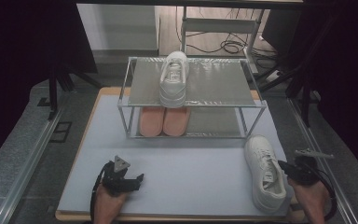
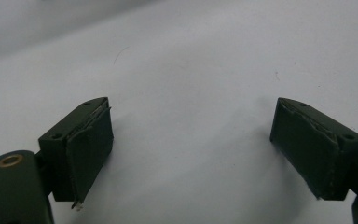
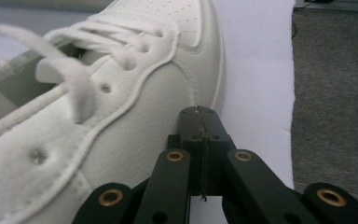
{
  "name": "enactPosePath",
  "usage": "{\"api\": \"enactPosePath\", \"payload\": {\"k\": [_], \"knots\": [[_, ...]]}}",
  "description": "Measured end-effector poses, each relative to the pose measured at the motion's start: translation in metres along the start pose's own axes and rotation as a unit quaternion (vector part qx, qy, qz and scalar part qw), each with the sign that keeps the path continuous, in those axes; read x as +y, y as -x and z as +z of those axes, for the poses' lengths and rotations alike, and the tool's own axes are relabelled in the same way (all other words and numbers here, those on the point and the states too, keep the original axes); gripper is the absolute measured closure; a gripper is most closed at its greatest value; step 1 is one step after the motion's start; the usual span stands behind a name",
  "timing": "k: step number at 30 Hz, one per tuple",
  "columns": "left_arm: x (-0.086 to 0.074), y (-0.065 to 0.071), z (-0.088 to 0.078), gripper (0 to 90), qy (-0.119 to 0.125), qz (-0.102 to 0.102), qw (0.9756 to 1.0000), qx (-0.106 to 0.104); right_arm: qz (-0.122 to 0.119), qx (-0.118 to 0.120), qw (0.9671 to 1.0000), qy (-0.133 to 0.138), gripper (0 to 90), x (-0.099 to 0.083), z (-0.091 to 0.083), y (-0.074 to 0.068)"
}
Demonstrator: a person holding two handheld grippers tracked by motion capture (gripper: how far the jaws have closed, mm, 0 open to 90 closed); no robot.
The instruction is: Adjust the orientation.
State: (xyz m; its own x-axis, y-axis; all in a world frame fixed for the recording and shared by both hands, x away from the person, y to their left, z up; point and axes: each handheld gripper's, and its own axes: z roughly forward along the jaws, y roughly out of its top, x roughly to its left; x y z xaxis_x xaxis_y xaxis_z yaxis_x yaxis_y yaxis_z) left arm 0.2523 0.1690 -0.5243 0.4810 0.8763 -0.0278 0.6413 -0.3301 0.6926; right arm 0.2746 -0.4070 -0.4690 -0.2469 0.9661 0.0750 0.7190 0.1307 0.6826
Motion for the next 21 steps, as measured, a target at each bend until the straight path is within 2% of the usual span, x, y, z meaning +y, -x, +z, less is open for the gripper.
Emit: {"api": "enactPosePath", "payload": {"k": [2, 7, 9, 13, 16, 18, 21], "knots": [[0.000, 0.000, 0.000, 13.2, 0.000, 0.000, 1.0000, 0.000, -0.012, -0.008, 0.9999, -0.003, 90.0, 0.001, 0.000, -0.004], [0.000, 0.000, 0.000, 13.2, 0.000, 0.000, 1.0000, 0.000, -0.010, 0.005, 0.9999, -0.001, 90.0, -0.001, -0.001, -0.004], [0.000, 0.000, 0.000, 13.2, 0.000, 0.000, 1.0000, 0.000, -0.008, 0.009, 0.9999, -0.001, 90.0, 0.000, -0.001, -0.002], [0.000, 0.000, 0.000, 13.2, 0.001, -0.001, 1.0000, 0.000, -0.009, -0.003, 1.0000, -0.001, 90.0, 0.008, 0.006, 0.006], [0.000, 0.000, 0.000, 13.2, 0.001, -0.001, 1.0000, 0.000, -0.007, 0.000, 1.0000, -0.003, 90.0, 0.015, 0.014, 0.013], [0.000, 0.000, 0.000, 13.2, 0.001, -0.001, 1.0000, 0.000, -0.006, 0.019, 0.9997, -0.013, 90.0, 0.017, 0.020, 0.016], [0.000, 0.000, 0.000, 13.2, 0.001, -0.001, 1.0000, 0.000, -0.002, 0.017, 0.9997, -0.018, 90.0, 0.017, 0.020, 0.014]]}}
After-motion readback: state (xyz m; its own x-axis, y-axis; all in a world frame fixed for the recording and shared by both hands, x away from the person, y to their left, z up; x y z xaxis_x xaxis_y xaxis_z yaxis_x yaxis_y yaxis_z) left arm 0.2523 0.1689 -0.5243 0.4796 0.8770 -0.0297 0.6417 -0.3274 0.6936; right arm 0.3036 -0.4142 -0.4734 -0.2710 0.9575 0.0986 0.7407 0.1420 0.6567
